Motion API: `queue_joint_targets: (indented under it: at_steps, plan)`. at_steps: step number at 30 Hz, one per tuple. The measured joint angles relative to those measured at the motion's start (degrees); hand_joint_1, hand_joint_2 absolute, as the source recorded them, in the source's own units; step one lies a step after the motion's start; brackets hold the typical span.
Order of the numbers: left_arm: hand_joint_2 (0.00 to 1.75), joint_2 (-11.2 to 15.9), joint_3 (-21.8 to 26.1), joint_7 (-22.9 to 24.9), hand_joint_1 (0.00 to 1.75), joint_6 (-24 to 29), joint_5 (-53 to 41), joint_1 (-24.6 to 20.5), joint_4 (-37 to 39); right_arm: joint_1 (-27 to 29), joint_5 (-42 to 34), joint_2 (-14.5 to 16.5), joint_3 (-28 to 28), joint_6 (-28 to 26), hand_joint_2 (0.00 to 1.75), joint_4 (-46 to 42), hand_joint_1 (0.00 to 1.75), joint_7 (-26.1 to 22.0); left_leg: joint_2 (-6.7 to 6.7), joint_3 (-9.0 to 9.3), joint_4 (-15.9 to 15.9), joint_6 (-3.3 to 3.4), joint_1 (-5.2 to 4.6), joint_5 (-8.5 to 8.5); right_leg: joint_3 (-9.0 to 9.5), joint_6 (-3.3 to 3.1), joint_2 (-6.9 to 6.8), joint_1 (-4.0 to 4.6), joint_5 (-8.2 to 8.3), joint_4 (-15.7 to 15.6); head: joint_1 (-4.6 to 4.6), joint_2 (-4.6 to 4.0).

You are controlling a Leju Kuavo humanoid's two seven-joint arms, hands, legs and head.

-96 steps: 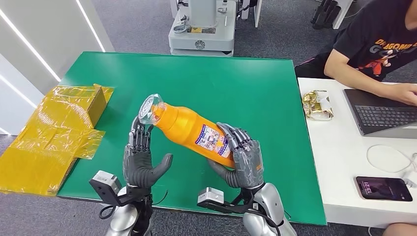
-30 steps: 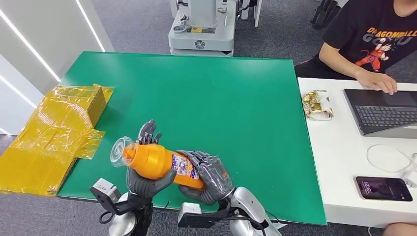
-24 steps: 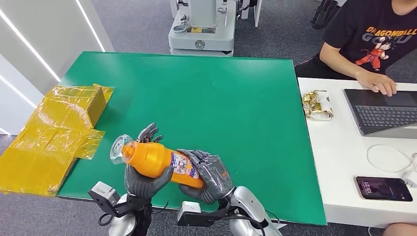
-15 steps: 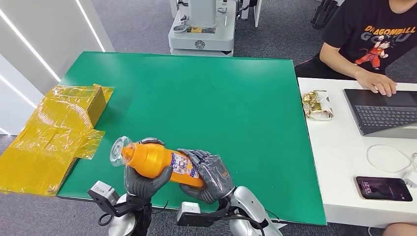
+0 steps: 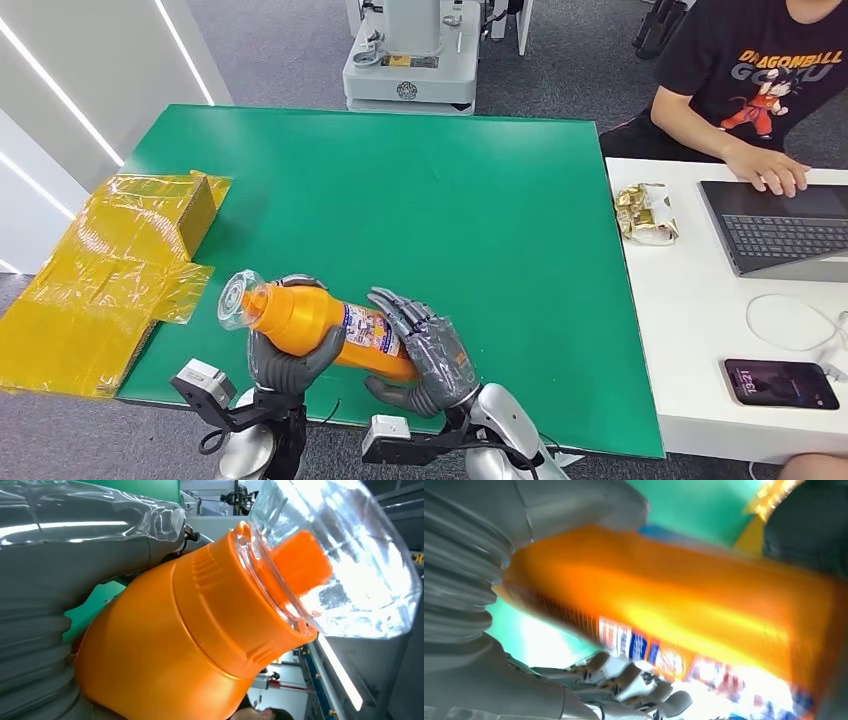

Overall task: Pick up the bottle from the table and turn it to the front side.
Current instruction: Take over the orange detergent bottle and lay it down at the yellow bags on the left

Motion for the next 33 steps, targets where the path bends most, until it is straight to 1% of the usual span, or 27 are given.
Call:
queue_joint_targets:
  at_steps: [7,10,14,17,19,23,25,29,33]
  plan:
    - [1.75,0.0,0.01,0.0,1.75,1.26,0.36,-0.05,-0.02,0.86,-5.5,-0.01,0.0,-2.99,1.75,-2.54,0.0,-1.51,0.0,0.0,0.0,0.0,0.0,0.0,-0.01,0.0,0.0,0.0,0.0,0.0,0.01,0.0]
    - [1.75,0.0,0.01,0.01,1.75,2.42,0.69,-0.07,-0.24,1.94,-10.08,-0.17,0.05,-5.46,1.75,-5.34,0.0,-2.74,0.0,0.0,0.0,0.0,0.0,-0.01,-0.01,-0.01,0.0,0.0,-0.01,0.0,0.0,0.0]
    - [1.75,0.0,0.01,0.07,1.75,3.01,0.86,-0.16,-0.7,3.11,-12.95,-0.33,0.19,-6.63,1.75,-8.53,0.0,-3.26,0.01,0.0,0.0,-0.02,0.0,-0.02,-0.01,-0.01,0.01,0.0,-0.01,0.0,0.0,0.0]
    - [1.75,0.09,0.01,0.07,1.75,4.12,0.51,-0.28,-1.04,3.91,-16.72,-0.31,0.53,-8.05,1.75,-10.37,0.0,-5.08,0.0,0.0,0.0,-0.02,0.0,-0.02,0.0,-0.02,0.01,0.0,-0.01,0.0,0.0,0.0]
    - [1.75,0.29,0.01,-0.16,1.75,6.02,-0.7,-0.49,-1.39,4.41,-18.99,-0.27,1.14,-9.22,1.75,-11.54,0.0,-6.88,0.01,0.0,-0.01,-0.02,0.0,-0.02,0.0,-0.02,0.01,0.0,-0.01,0.01,0.0,0.0]
    - [1.75,1.52,0.1,-0.22,1.75,11.53,-6.38,-0.9,-2.23,4.68,-21.71,0.36,2.25,-12.04,1.75,-13.8,0.0,-10.25,0.0,0.0,-0.01,-0.03,0.01,-0.01,0.0,-0.03,0.01,0.01,-0.03,0.02,0.0,0.0]
    - [1.75,2.41,0.46,1.66,1.75,13.89,-10.62,-1.22,-2.51,4.52,-22.66,0.69,2.53,-12.88,1.75,-14.88,0.0,-10.78,0.0,0.0,-0.02,-0.03,0.02,-0.01,0.0,-0.04,0.0,0.01,-0.03,0.03,0.0,0.0]
    - [1.75,4.72,2.02,6.96,1.75,17.84,-21.45,-2.54,-2.59,4.44,-23.74,0.83,2.64,-14.09,1.75,-16.9,0.0,-11.14,0.0,0.02,-0.02,-0.04,0.02,0.0,0.0,-0.04,0.0,0.02,-0.03,0.03,0.01,0.0]
    - [1.75,8.78,3.44,10.48,1.75,20.94,-30.31,-5.19,-2.07,4.83,-24.04,0.7,2.64,-14.91,1.75,-18.45,0.0,-11.31,0.01,0.03,-0.02,-0.05,0.02,0.01,0.0,-0.05,0.01,0.02,-0.03,0.04,0.0,0.0]
